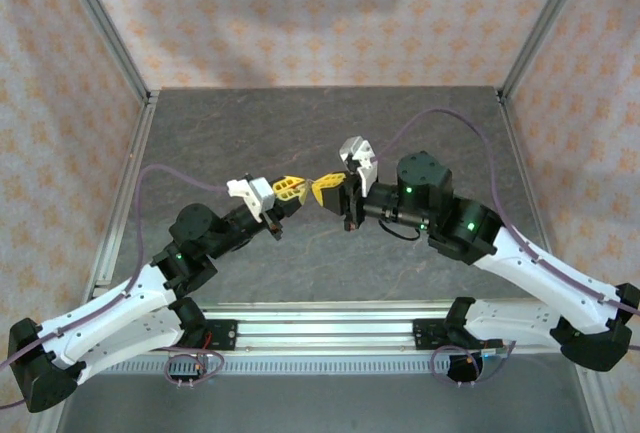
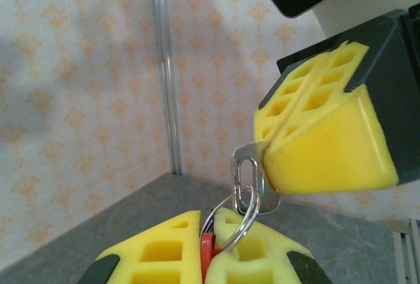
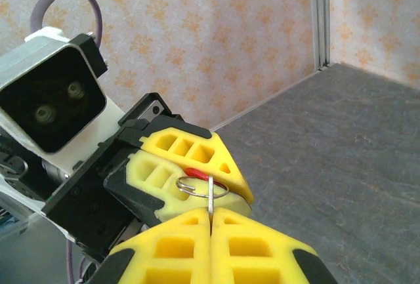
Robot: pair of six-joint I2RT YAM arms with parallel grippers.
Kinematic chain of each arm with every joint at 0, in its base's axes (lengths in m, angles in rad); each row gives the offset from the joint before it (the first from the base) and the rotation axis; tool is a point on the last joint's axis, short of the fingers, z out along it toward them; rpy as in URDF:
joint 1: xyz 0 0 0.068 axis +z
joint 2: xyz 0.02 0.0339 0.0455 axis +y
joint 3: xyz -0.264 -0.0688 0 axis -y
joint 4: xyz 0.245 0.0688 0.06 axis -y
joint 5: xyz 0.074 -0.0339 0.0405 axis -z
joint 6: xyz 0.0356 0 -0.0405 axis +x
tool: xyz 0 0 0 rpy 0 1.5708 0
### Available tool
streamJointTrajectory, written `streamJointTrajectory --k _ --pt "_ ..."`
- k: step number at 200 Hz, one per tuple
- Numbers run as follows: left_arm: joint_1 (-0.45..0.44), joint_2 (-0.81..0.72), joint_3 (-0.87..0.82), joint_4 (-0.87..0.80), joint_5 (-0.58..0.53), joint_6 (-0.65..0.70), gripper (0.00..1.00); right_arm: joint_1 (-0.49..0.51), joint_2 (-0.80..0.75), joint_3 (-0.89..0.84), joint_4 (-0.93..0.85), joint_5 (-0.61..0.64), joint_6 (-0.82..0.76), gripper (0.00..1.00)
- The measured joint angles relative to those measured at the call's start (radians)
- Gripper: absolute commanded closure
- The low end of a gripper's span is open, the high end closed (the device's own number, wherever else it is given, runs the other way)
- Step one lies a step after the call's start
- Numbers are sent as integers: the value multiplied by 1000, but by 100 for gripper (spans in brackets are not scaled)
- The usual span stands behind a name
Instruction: Remove the keys from the keyring
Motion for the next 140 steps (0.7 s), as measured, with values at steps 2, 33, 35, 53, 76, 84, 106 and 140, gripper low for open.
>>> streamJointTrajectory --k 2,33,35,53,76,84,106,140 --pt "0 0 2 -3 1 -2 100 -1 -3 -6 6 -1 -5 100" --pt "-6 0 21 -56 22 -28 100 -3 -54 -95 95 -27 -76 100" --pt "-6 0 22 -59 23 -30 100 -3 -57 -100 98 -29 -79 100" --pt "-6 0 33 -77 42 -43 100 -4 -79 -131 135 -45 -125 100" --pt "-6 0 42 -91 68 -57 100 -4 -103 -159 161 -66 -177 100" --pt "-6 0 44 -94 76 -61 100 -4 -109 -164 163 -73 -198 100" --pt "-5 0 50 -105 90 -77 100 -1 -113 -164 162 -81 -246 100" --pt "5 -3 55 -112 124 -109 100 18 -117 -164 158 -71 -312 100"
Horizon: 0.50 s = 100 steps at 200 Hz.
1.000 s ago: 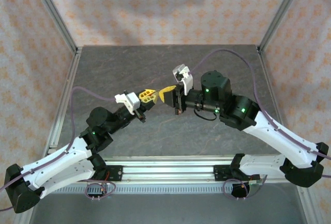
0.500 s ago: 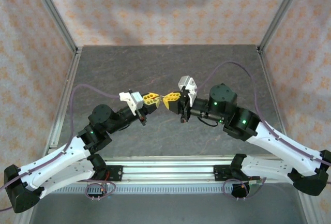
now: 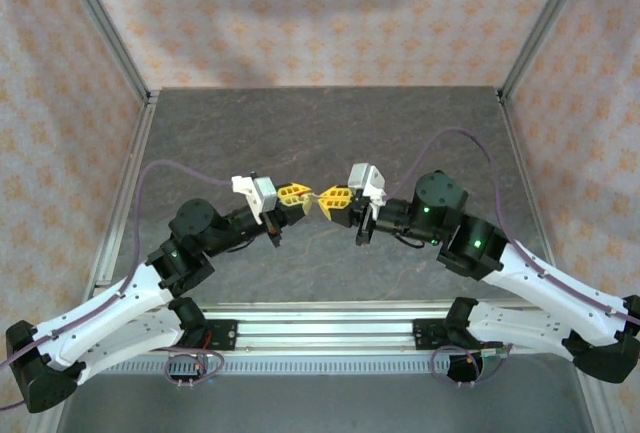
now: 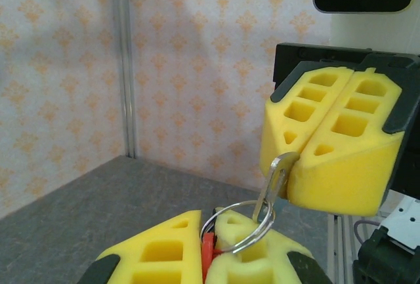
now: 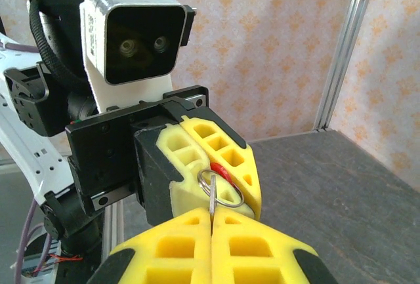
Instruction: Remove the keys from the keyring
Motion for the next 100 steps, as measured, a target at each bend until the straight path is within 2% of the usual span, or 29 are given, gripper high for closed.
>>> streamJointTrajectory --k 57,100 --pt "30 -1 5 -5 77 -73 100 32 -7 3 -12 27 -93 100" --pt "49 -1 8 -15 138 -115 100 71 -3 42 -85 68 -175 100"
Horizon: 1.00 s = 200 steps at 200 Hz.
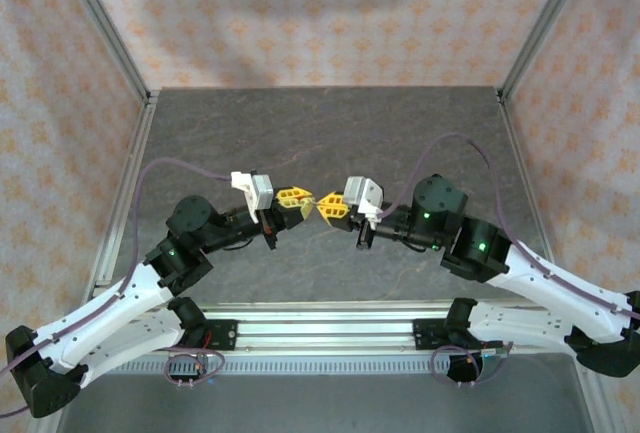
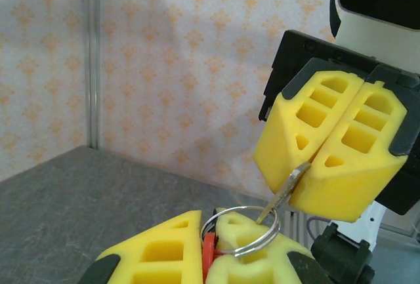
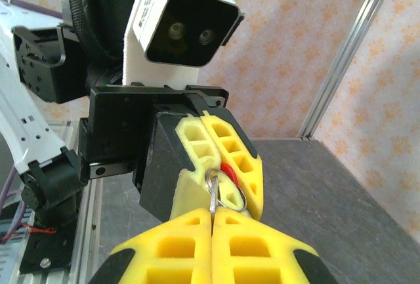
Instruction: Remove the keys from the keyring
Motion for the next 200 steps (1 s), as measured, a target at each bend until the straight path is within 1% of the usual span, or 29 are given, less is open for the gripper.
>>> streamJointTrajectory --k 53,96,115,146,175,200 --pt "21 0 21 -31 48 -13 100 88 34 76 -85 116 -120 100" --pt "32 0 32 -50 55 -18 100 109 51 104 -103 166 -159 100" --pt "33 -5 32 -49 54 -19 100 118 44 89 -82 203 -134 100" --pt "34 -5 32 -49 54 -19 100 110 8 18 -3 221 -59 100" --pt "34 -5 32 -49 51 -34 100 89 -6 -18 50 211 6 100" --pt "34 -5 32 -48 51 -42 100 82 -20 -51 90 194 29 100"
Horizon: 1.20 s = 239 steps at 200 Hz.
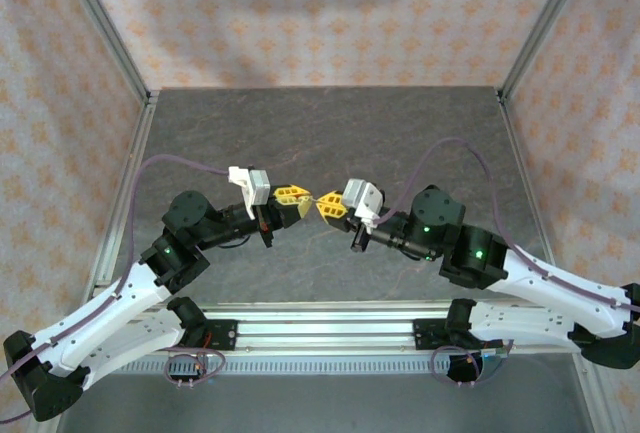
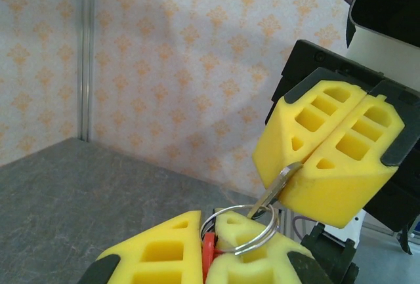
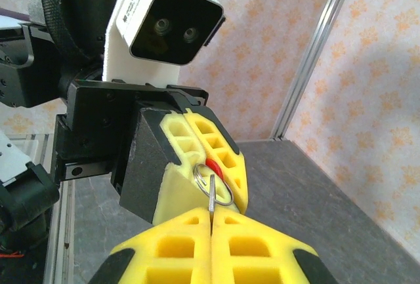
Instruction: Remove the keys from the keyring
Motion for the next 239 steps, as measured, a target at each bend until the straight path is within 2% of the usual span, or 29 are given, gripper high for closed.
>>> streamJointTrajectory --k 66,122,171,239 --pt "0 1 0 -1 43 -30 100 -11 -31 -46 39 -72 -37 100" --pt "27 8 0 -10 100 -79 100 13 4 39 -88 -65 -151 100" --pt "52 39 25 -9 159 -117 100 21 28 109 -180 -47 -191 100" --pt "71 51 53 -39 175 -124 100 26 82 187 -241 -51 -262 100"
